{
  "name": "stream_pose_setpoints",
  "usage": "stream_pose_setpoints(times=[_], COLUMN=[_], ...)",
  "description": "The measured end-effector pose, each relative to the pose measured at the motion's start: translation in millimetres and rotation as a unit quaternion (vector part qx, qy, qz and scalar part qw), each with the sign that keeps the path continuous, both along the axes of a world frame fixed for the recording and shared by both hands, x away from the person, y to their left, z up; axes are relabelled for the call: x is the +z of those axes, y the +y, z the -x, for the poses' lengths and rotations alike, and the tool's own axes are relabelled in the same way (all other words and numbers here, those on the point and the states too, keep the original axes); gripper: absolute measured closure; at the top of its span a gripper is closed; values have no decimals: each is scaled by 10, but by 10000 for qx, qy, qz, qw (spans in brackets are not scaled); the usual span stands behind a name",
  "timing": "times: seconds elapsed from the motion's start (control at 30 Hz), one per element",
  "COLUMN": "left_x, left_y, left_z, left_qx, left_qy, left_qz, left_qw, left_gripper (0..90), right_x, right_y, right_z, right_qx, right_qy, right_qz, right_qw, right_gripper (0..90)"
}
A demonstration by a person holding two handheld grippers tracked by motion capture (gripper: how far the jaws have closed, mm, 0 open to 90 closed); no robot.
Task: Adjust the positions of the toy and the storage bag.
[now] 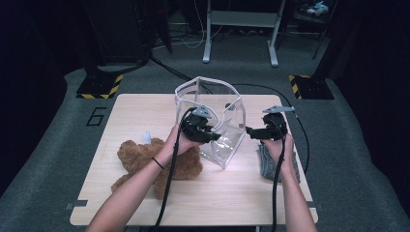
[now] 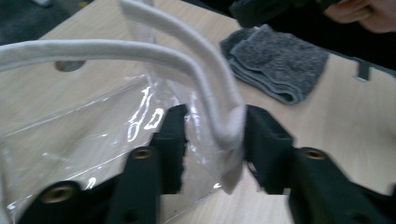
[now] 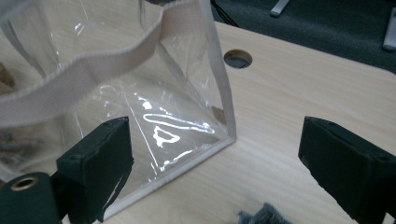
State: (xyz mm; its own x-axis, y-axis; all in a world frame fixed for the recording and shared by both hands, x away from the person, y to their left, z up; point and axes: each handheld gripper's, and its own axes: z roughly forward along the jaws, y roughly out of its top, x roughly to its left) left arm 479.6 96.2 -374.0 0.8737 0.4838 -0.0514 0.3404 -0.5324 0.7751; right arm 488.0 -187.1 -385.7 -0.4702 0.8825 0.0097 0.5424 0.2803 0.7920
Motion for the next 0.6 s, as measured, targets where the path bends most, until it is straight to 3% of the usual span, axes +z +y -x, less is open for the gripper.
stream_pose_setpoints(times=[0.2,0.27,0.43,0.6], left_x=[38,38,6,-6], left_y=[3,2,-1,-8], left_z=[85,113,131,139], left_qx=[397,486,514,506], left_qy=[-239,-353,-359,-344], left_qz=[79,17,72,103], left_qw=[9989,9982,9980,9981], left_gripper=[424,444,549,640], right_x=[212,280,436,566], right_y=[93,134,254,353], right_z=[-165,-230,-392,-527], right_qx=[157,223,300,339], right_qy=[-59,-70,-96,-161], right_qz=[14,3,-20,-112], right_qw=[9999,9997,9995,9992], right_gripper=[117,138,155,254])
